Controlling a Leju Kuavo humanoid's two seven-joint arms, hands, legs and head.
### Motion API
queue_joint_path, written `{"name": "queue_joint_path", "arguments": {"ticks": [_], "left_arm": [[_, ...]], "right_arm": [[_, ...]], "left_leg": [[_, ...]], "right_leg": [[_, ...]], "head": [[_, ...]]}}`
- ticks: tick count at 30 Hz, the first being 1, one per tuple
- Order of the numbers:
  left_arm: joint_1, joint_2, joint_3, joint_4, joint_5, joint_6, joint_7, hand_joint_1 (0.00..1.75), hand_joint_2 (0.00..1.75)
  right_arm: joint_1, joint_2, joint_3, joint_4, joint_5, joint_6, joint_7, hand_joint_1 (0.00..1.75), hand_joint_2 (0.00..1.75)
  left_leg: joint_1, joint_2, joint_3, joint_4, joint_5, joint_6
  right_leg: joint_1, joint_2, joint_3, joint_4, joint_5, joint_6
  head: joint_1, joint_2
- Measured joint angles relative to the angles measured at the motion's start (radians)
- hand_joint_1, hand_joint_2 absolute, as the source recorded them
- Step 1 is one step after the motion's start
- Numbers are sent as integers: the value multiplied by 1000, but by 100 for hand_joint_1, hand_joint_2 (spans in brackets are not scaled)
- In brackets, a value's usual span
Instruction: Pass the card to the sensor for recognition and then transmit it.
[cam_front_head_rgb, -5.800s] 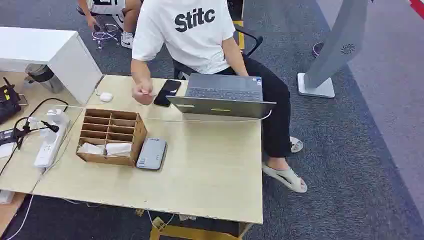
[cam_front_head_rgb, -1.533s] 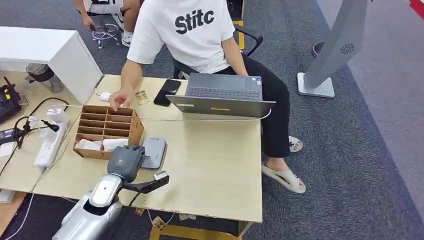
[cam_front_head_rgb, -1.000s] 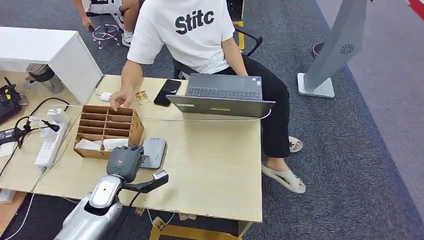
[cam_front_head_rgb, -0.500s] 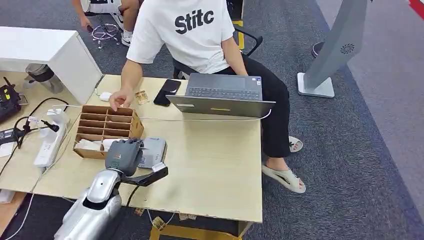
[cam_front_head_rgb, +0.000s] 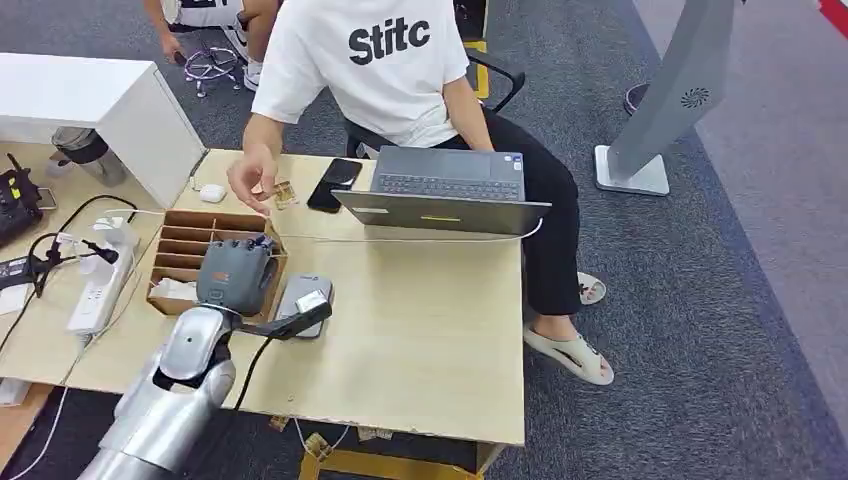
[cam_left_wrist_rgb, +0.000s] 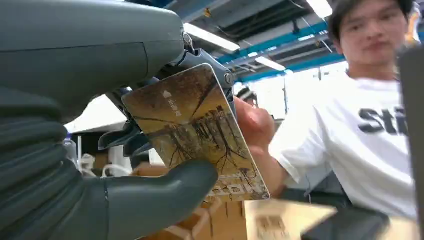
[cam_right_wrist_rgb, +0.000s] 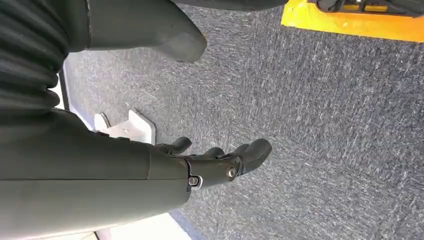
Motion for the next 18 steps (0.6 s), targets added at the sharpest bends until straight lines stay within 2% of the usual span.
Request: {"name": "queue_joint_path", "arguments": {"ticks": [3,7,13,18], "left_arm": [[-47,24,27,-18,27,-33,10,175,175],[-89,53,58,-27,34,-44,11,175,175],[-94,82,80,-39,27,-42,12,175,175],[-85,84,87,-41,26,-25,12,175,175]], "right_arm": [[-1,0,2,0,6,0,5,0,175],[0,0,4,0,6,3,1,0,175],[1,-5,5,0,6,14,-19,0,175],[1,-5,9,0,6,14,-17,0,175]], "left_leg": [[0,0,0,0,0,0],[0,0,0,0,0,0],[0,0,0,0,0,0],[0,0,0,0,0,0]], "right_leg": [[0,0,0,0,0,0],[0,0,0,0,0,0],[0,0,0,0,0,0],[0,0,0,0,0,0]], "head": [[0,0],[0,0],[0,0],[0,0]]}}
